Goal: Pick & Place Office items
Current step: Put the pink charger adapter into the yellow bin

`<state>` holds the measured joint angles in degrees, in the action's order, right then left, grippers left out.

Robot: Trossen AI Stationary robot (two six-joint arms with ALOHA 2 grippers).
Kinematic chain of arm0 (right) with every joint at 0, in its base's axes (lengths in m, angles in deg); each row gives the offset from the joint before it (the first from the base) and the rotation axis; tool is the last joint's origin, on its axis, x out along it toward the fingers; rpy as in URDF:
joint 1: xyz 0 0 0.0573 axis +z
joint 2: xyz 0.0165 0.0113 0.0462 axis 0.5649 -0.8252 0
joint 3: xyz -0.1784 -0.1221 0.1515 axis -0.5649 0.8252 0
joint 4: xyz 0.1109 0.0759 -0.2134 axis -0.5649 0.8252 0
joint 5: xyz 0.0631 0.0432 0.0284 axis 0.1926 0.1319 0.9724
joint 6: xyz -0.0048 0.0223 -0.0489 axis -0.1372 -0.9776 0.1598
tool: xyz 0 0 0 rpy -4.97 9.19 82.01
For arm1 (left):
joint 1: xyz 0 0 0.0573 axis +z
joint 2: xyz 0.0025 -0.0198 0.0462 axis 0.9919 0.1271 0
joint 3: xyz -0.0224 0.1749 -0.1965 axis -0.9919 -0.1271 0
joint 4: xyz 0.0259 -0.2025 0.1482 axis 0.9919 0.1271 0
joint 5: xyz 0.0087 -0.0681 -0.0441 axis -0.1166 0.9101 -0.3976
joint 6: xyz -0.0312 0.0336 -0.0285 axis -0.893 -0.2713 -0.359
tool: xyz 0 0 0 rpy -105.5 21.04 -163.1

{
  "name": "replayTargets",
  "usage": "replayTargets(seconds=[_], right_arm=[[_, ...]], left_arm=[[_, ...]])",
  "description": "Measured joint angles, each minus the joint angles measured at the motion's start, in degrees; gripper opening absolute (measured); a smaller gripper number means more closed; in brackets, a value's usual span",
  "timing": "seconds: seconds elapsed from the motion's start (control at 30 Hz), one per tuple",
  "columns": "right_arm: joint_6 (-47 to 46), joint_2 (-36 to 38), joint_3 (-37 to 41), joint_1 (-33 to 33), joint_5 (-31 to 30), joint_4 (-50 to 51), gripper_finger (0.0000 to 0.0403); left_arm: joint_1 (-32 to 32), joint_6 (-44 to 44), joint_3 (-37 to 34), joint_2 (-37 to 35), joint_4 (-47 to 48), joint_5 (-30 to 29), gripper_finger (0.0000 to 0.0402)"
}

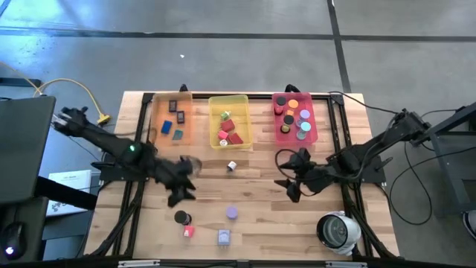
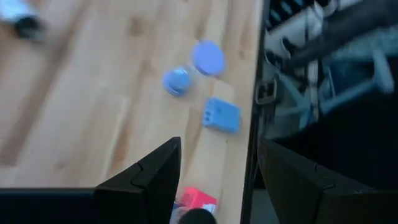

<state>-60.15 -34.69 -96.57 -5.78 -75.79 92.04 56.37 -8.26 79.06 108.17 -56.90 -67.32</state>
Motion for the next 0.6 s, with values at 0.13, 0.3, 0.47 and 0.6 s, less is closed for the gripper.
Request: replayTargets(seconds=[0.13, 0.3, 0.47, 0.6], right_arm=[[0.0, -2.0, 0.0, 0.0, 2.4, -0.6, 0.0277], [-0.1, -3.9, 0.0, 0.0, 3.5, -2.7, 0.0277], [0.0, -3.9, 0.0, 0.0, 5.1, -4.7, 0.0277], [0.0, -3.9, 0.0, 0.5, 5.2, -5.6, 0.0277]], left_arm=[[-4.8, 1.7, 1.5, 7.4, -3.3, -1.4, 0.0207], [-6.3, 3.2, 7.1, 15.6, -1.6, -1.8, 0.0207], [-6.4, 6.3, 18.8, 22.0, 10.8, -2.3, 0.0207], [-7.3, 7.9, 28.7, 26.8, 24.4, -4.5, 0.0207]])
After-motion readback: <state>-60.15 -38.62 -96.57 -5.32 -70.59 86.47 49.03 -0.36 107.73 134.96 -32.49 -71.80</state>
